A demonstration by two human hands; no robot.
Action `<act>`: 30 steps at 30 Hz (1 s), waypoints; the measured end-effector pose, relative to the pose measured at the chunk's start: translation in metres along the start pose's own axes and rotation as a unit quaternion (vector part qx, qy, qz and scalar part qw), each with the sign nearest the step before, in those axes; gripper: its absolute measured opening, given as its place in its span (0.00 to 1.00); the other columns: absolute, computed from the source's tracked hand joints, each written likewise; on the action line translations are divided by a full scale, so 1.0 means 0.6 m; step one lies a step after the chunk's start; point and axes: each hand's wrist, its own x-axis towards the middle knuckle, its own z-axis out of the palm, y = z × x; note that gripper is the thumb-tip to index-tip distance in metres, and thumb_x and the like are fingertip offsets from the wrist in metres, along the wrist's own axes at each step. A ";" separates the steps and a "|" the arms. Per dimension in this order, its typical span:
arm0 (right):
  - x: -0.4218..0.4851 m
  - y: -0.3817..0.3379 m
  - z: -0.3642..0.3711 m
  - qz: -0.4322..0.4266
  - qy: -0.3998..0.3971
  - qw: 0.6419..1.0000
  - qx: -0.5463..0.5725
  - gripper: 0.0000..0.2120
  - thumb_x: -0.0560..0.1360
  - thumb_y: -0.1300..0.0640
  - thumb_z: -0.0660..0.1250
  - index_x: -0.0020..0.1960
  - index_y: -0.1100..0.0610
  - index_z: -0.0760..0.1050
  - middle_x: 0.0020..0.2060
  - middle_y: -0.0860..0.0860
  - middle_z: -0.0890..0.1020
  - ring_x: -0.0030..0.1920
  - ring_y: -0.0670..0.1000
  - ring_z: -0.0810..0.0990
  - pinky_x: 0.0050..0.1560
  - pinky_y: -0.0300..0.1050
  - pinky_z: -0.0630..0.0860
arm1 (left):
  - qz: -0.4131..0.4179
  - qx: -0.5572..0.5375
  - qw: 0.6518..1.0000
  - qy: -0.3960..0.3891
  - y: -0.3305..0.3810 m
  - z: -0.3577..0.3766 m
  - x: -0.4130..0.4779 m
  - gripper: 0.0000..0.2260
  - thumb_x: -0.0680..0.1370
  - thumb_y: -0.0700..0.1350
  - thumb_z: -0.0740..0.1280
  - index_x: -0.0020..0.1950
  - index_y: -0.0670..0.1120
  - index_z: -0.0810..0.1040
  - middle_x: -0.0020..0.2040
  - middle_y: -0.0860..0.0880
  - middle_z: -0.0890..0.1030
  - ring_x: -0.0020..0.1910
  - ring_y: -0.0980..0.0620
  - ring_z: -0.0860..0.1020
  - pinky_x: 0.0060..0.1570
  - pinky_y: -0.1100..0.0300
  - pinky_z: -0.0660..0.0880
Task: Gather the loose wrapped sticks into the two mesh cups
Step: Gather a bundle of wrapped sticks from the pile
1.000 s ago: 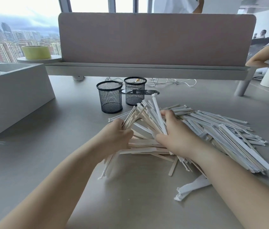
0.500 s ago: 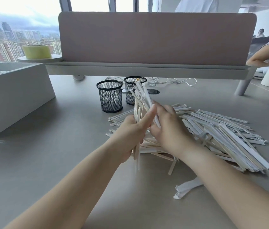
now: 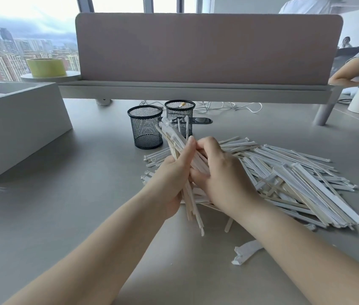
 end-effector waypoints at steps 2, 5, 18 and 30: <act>0.000 0.000 0.001 0.005 -0.003 1.000 0.002 0.16 0.72 0.59 0.70 0.58 0.58 0.73 0.45 0.55 0.82 0.44 0.56 0.79 0.38 0.42 0.64 | -0.004 -0.006 1.000 0.015 0.000 -0.001 0.001 0.19 0.80 0.59 0.60 0.49 0.45 0.81 0.41 0.46 0.83 0.42 0.48 0.82 0.52 0.51 0.78; -0.002 0.003 0.006 0.020 -0.015 0.999 0.037 0.12 0.73 0.57 0.70 0.56 0.57 0.77 0.44 0.52 0.83 0.47 0.55 0.78 0.43 0.46 0.70 | -0.021 -0.038 0.998 0.034 0.003 -0.001 -0.001 0.18 0.80 0.57 0.60 0.53 0.43 0.79 0.44 0.41 0.81 0.44 0.43 0.81 0.56 0.42 0.77; -0.002 -0.005 -0.002 0.052 -0.013 0.983 0.178 0.18 0.75 0.50 0.57 0.59 0.52 0.80 0.55 0.45 0.81 0.61 0.46 0.73 0.63 0.37 0.67 | 0.047 -0.099 0.988 0.110 0.010 -0.013 0.008 0.14 0.81 0.51 0.61 0.51 0.40 0.75 0.37 0.39 0.76 0.29 0.47 0.79 0.27 0.57 0.79; -0.016 -0.004 -0.053 0.116 -0.293 0.948 0.053 0.24 0.63 0.43 0.77 0.54 0.44 0.70 0.48 0.39 0.76 0.47 0.38 0.74 0.44 0.32 0.69 | 0.158 -0.211 0.926 0.271 0.050 -0.071 0.025 0.09 0.80 0.48 0.63 0.46 0.43 0.69 0.31 0.46 0.71 0.24 0.51 0.75 0.29 0.59 0.79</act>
